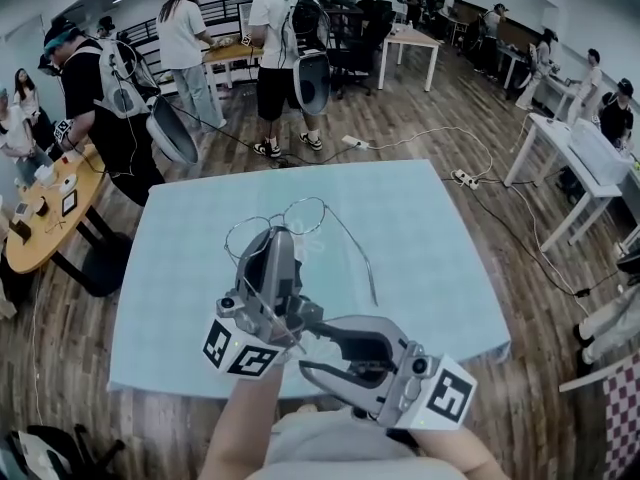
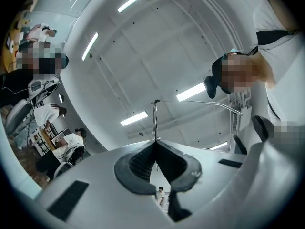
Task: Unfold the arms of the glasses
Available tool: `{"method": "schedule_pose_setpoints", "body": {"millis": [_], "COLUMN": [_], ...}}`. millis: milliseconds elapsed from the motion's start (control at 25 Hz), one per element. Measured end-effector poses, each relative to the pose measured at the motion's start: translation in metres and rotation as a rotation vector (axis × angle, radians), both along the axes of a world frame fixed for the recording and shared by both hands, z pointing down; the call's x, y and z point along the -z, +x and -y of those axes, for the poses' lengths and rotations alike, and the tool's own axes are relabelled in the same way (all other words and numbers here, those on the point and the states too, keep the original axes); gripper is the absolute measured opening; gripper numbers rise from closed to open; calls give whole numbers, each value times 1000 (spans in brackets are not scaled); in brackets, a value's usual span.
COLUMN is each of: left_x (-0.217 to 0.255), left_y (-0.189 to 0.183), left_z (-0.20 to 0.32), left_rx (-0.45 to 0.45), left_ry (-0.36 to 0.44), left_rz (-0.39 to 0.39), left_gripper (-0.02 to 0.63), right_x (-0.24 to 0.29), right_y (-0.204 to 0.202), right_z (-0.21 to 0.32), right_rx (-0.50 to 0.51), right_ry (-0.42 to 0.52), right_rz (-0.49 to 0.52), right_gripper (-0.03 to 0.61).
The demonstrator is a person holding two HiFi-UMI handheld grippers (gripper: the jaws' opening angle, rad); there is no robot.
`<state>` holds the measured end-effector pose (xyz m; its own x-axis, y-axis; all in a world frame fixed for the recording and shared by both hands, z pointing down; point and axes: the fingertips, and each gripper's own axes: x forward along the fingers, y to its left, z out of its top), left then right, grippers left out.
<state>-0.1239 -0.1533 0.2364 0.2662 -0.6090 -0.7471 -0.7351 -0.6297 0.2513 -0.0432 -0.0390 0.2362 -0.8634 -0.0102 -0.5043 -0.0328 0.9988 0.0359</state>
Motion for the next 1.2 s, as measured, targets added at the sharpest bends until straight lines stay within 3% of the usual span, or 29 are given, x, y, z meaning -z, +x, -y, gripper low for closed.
{"method": "schedule_pose_setpoints", "body": {"millis": [240, 600, 960, 1200], "left_x": [3, -12, -17, -18], "left_y": [6, 13, 12, 16], "left_z": [-4, -8, -14, -13], "left_rx": [-12, -26, -32, -35], "left_ry": [2, -29, -40, -51], "left_rz": [22, 41, 24, 18], "left_gripper": [6, 6, 6, 6], "right_x": [-31, -48, -50, -51], "right_y": [10, 34, 30, 31], "right_z": [33, 96, 117, 128], "right_rx": [-143, -412, -536, -582], "right_ry": [1, -50, -79, -115], "right_rz": [-122, -167, -190, -213], "right_gripper": [134, 111, 12, 8]}}
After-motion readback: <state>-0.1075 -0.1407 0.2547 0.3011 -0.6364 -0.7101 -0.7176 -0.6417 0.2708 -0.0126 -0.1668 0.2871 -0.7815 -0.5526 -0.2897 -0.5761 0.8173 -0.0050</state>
